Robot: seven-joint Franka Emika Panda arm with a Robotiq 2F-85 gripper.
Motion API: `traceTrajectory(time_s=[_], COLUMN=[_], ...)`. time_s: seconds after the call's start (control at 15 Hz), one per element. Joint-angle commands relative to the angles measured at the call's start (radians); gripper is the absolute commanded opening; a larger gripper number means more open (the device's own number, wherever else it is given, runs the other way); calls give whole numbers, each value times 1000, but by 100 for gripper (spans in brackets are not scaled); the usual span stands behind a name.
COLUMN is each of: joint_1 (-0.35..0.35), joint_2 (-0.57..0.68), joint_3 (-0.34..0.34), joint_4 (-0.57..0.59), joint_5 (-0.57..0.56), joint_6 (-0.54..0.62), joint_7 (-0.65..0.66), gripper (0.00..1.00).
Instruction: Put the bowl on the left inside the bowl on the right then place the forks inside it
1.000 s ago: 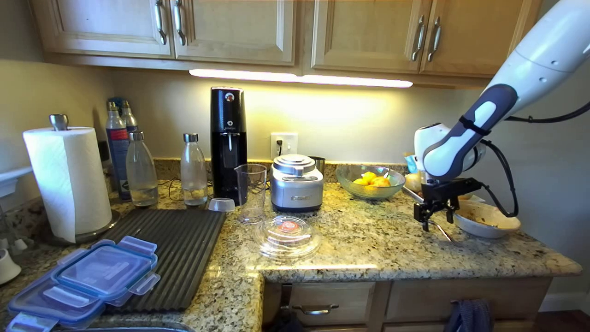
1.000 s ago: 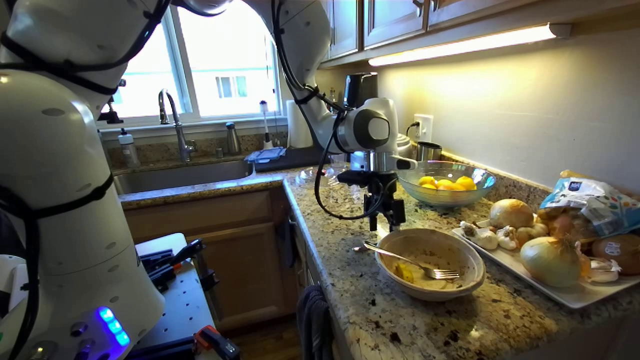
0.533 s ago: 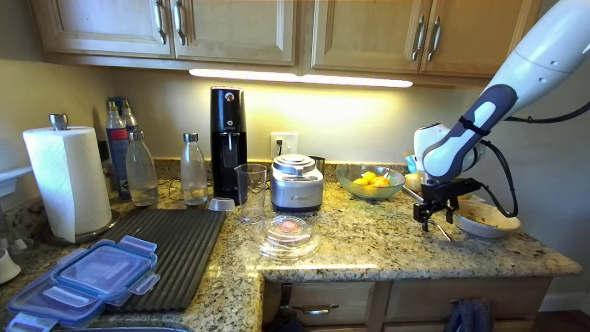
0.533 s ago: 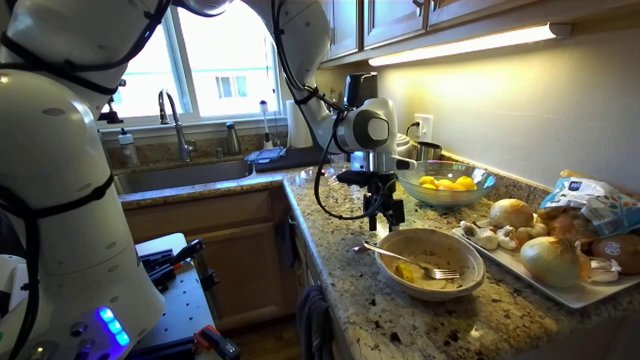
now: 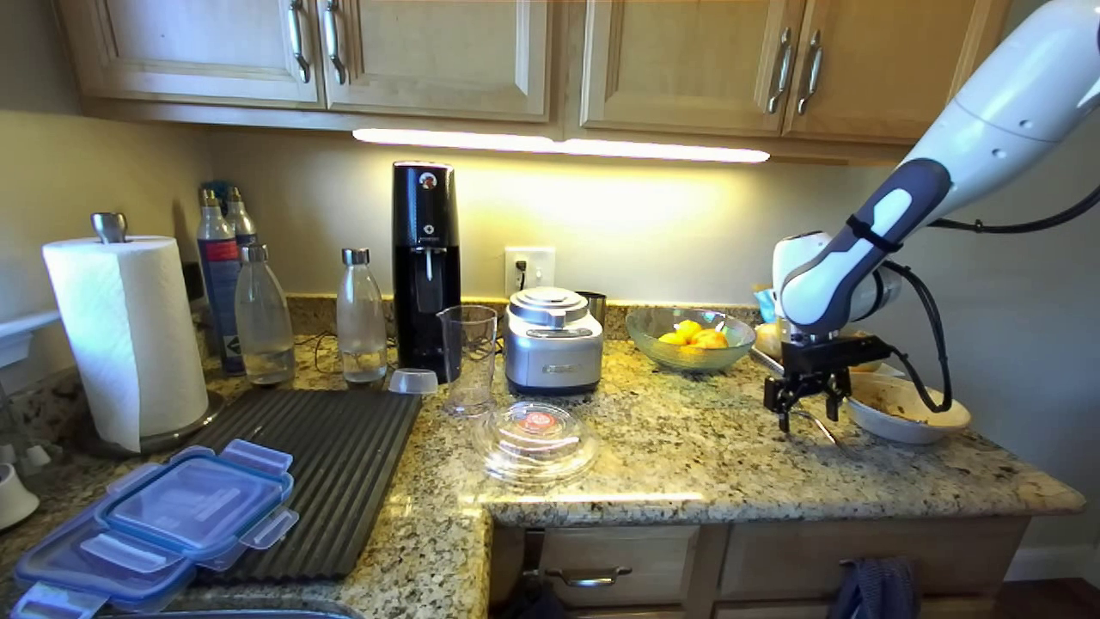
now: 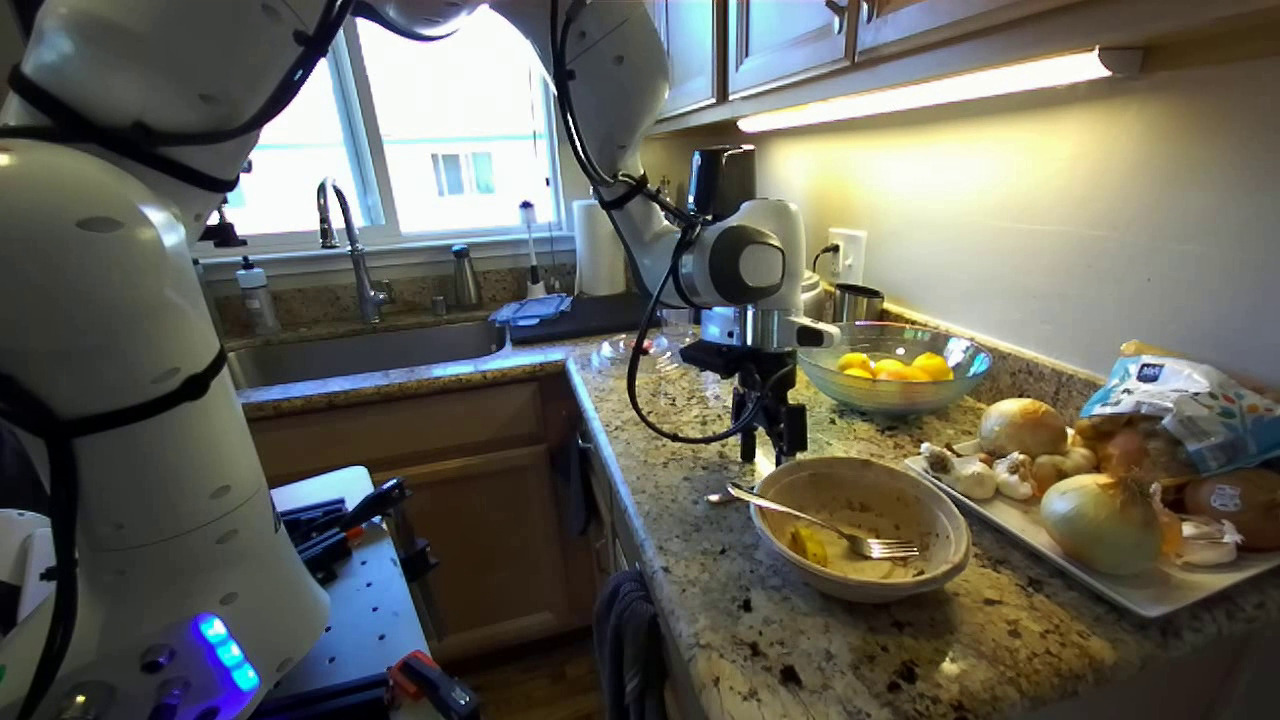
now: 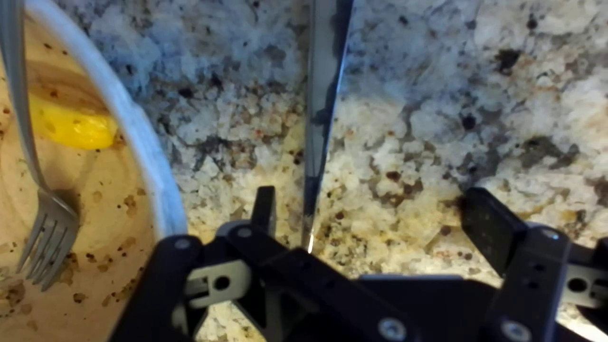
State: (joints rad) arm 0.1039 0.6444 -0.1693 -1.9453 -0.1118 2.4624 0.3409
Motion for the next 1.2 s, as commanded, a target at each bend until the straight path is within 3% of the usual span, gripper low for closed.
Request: traceTrajectory(time_s=[0.0, 1.13], joint_1=[-42, -170], joint_2=[6, 17], joint_3=[27, 159], joint_4=[7, -14], joint_5=[58, 288], joint_6=[9, 130], joint_7=[-6, -174], gripper=[100, 100])
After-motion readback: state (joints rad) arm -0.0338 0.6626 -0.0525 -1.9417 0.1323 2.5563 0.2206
